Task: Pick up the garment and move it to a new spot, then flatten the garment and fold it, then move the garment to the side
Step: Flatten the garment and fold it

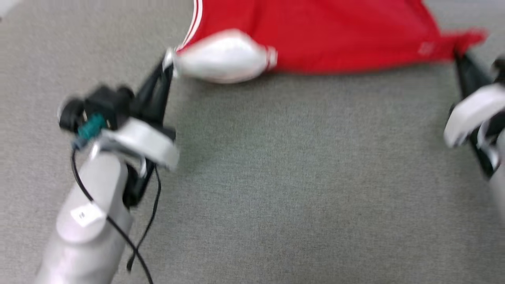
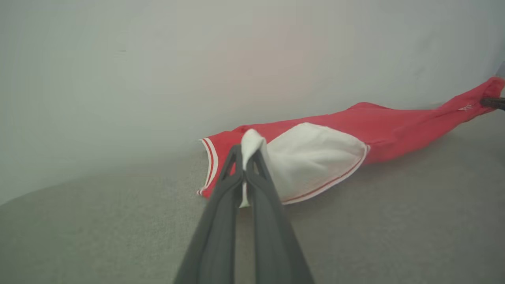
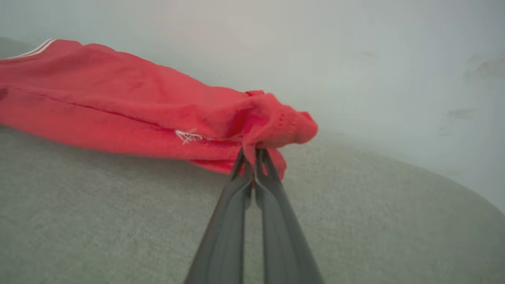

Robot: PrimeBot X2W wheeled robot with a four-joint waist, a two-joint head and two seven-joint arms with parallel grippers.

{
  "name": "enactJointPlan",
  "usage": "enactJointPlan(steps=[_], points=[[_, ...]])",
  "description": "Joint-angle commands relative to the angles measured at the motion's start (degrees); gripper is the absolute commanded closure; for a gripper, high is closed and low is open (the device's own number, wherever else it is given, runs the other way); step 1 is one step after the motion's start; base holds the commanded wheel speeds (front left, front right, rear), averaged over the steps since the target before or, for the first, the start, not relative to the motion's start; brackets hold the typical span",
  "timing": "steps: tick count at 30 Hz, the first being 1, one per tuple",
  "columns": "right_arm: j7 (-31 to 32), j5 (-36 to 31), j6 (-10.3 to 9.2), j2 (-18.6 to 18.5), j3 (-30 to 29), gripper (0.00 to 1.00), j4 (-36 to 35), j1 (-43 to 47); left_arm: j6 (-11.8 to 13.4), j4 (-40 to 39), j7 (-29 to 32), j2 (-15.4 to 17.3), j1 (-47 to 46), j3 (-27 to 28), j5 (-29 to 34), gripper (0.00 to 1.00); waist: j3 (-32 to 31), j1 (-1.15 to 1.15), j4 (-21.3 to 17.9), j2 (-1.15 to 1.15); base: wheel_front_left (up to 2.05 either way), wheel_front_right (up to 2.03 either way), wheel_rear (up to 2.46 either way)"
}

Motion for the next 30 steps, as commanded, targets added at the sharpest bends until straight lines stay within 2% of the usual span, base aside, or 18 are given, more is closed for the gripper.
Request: enactJointPlan(steps=[1,8,15,21,30], points=[[-0.28,0.3,-0.11,-0.66,0.75,1.0,-0.22,1.65,-0.07,0.31,-0.27,0.21,1.55,-0.22,-0.28,1.0,-2.94,0.02,-0.4,0.0,0.0,0.0,0.0],[-0.24,7.84,-0.11,-2.18,5.82,1.0,-0.33,10.89,-0.58,3.81,0.14,1.71,11.53,-3.38,-1.08,1.0,-7.71,0.02,-0.31,0.0,0.0,0.0,0.0],[0.85,15.37,-0.11,-2.79,10.57,1.0,-3.38,17.69,-0.92,4.66,1.99,3.87,19.38,-6.47,-2.7,1.0,-12.45,0.02,-0.12,0.0,0.0,0.0,0.0],[3.41,20.89,-0.11,-4.65,15.73,1.0,-7.32,23.26,-0.97,1.59,4.28,6.42,26.28,-7.88,-4.77,1.0,-16.57,0.02,-0.05,0.0,0.0,0.0,0.0],[9.47,30.98,-0.1,-9.07,20.27,1.0,-13.83,32.04,-1.01,-7.63,13.39,12.24,36.97,-10.76,-9.12,1.0,-21.51,0.02,0.1,0.0,0.0,0.0,0.0]])
